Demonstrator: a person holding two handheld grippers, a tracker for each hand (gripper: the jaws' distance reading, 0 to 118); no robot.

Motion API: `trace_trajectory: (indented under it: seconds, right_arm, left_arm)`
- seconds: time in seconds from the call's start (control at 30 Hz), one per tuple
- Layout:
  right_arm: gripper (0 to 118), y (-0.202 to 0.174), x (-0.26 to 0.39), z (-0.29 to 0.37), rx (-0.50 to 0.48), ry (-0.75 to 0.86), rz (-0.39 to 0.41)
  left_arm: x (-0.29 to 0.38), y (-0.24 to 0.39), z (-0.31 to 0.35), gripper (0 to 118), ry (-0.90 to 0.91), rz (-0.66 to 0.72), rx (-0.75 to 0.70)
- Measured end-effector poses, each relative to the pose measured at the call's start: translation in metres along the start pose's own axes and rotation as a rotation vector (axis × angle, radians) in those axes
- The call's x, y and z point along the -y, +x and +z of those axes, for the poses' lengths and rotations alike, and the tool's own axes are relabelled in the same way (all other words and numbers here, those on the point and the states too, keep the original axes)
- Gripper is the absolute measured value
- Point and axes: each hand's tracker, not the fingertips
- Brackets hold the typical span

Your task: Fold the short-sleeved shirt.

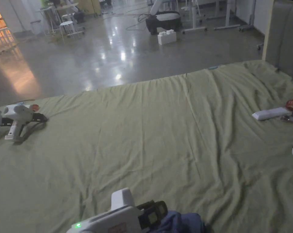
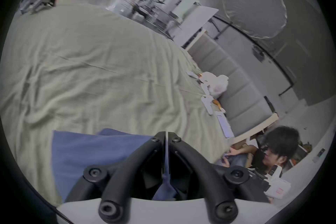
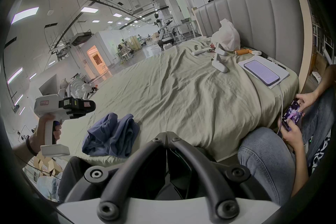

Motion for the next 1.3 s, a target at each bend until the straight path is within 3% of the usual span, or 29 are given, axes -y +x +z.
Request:
trace_trajectory:
  seconds: [0.2,0.27,0.4,0.53,0.57,0.6,0.63,0.67,0.7,0.73,0.83,0.97,1.03,1.07,1.17,1.3]
  right_arm:
    - [0,-0.004,0.003,0.003,-0.008,-0.005,-0.007]
    - [0,-0.008,0.002,0.003,-0.001,-0.017,0.003]
    - [0,-0.020,-0.004,-0.001,-0.016,-0.035,0.036]
    - [0,-0.049,-0.014,-0.031,-0.111,-0.101,0.097]
    - [0,-0.059,-0.018,-0.045,-0.130,-0.124,0.116]
    - [0,-0.067,-0.021,-0.057,-0.154,-0.143,0.129]
    - [0,-0.079,-0.025,-0.075,-0.190,-0.176,0.140]
    - [0,-0.090,-0.028,-0.094,-0.224,-0.202,0.142]
    - [0,-0.099,-0.031,-0.111,-0.254,-0.225,0.145]
    - [0,-0.112,-0.033,-0.132,-0.291,-0.256,0.155]
    - [0,-0.139,-0.033,-0.190,-0.341,-0.359,0.194]
    - [0,-0.141,-0.019,-0.242,-0.179,-0.545,0.291]
    - [0,-0.129,-0.021,-0.236,-0.217,-0.505,0.218]
    - [0,-0.127,-0.022,-0.236,-0.189,-0.516,0.184]
    - [0,-0.131,-0.018,-0.237,-0.150,-0.512,0.292]
    - [0,-0.130,-0.014,-0.236,-0.155,-0.495,0.272]
  left_arm:
    - [0.041,-0.025,-0.054,0,-0.263,0.163,0.109]
    - [0.058,-0.023,-0.083,0,-0.325,0.136,0.061]
    - [0.060,-0.021,-0.100,0,-0.307,0.167,0.090]
    - [0.046,-0.012,-0.075,2,-0.298,0.102,0.093]
    - [0.039,-0.011,-0.059,7,-0.259,0.090,0.100]
    - [0.034,-0.010,-0.043,23,-0.205,0.072,0.096]
    - [0.027,-0.015,-0.020,60,-0.148,0.061,0.122]
    - [0.021,-0.020,0.001,87,-0.102,0.053,0.132]
    - [0.017,-0.025,0.017,105,-0.060,0.052,0.121]
    - [0.012,-0.033,0.038,113,0.004,0.045,0.087]
    - [0.009,-0.067,0.075,113,0.060,0.059,-0.005]
    - [0.020,-0.110,0.084,113,0.009,0.204,-0.055]
    - [0.028,-0.130,0.077,114,-0.041,0.266,0.016]
    - [0.032,-0.137,0.070,114,-0.067,0.301,0.036]
    - [0.044,-0.154,0.042,113,-0.115,0.373,0.033]
    - [0.055,-0.152,0.009,111,-0.147,0.412,0.104]
